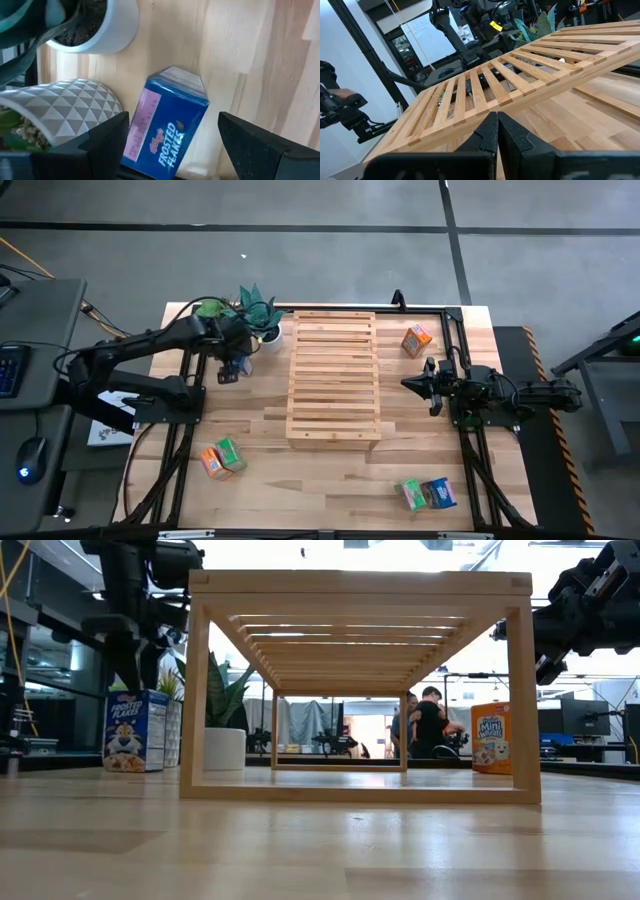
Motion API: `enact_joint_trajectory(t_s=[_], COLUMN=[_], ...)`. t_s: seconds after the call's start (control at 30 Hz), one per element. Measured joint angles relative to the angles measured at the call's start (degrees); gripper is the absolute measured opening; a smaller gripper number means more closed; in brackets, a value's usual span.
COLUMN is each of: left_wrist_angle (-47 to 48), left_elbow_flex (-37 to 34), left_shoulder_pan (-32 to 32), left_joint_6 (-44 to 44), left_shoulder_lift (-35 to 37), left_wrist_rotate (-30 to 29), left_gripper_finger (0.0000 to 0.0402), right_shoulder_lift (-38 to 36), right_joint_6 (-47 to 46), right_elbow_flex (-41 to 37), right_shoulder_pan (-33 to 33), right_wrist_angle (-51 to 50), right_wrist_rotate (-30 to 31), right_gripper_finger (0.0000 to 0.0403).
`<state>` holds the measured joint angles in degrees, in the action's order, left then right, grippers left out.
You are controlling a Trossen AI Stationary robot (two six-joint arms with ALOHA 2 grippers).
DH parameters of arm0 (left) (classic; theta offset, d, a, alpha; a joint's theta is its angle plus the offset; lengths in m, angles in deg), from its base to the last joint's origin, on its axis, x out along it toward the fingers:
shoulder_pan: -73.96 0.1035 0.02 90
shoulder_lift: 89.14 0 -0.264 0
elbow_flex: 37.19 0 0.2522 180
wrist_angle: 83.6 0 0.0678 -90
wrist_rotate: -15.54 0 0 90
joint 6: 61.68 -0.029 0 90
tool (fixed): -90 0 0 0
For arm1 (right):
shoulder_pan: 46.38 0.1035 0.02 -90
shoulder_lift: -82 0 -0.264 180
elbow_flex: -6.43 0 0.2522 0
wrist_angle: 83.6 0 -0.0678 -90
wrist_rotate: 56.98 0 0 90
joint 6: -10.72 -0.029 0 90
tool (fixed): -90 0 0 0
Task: Stack cereal on shelf
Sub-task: Put the left blue cereal box on the shelf
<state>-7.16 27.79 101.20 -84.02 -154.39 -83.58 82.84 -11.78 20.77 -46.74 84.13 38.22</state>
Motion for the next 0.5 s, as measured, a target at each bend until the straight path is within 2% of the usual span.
enact_joint_trajectory(t_s=[0.07, 0.23, 0.5], left_wrist_angle=[0.0, -0.02, -0.05], left_elbow_flex=[0.0, 0.0, 0.0], left_shoulder_pan=[0.03, 0.07, 0.17], left_joint_6=[-1.64, -5.17, -6.43], left_shoulder_lift=[-0.44, -2.99, -8.88], left_wrist_rotate=[-0.64, -6.5, -6.49], left_gripper_finger=[0.0296, 0.0296, 0.0296], right_shoulder_lift=[0.0, 0.0, 0.0], right_joint_6=[0.0, 0.0, 0.0], right_elbow_flex=[0.0, 0.0, 0.0], right_shoulder_pan=[0.0, 0.0, 0.02], right_wrist_angle=[0.0, 0.02, 0.02], right_wrist_rotate=[0.0, 0.0, 0.0], right_gripper_finger=[0.0, 0.0, 0.0])
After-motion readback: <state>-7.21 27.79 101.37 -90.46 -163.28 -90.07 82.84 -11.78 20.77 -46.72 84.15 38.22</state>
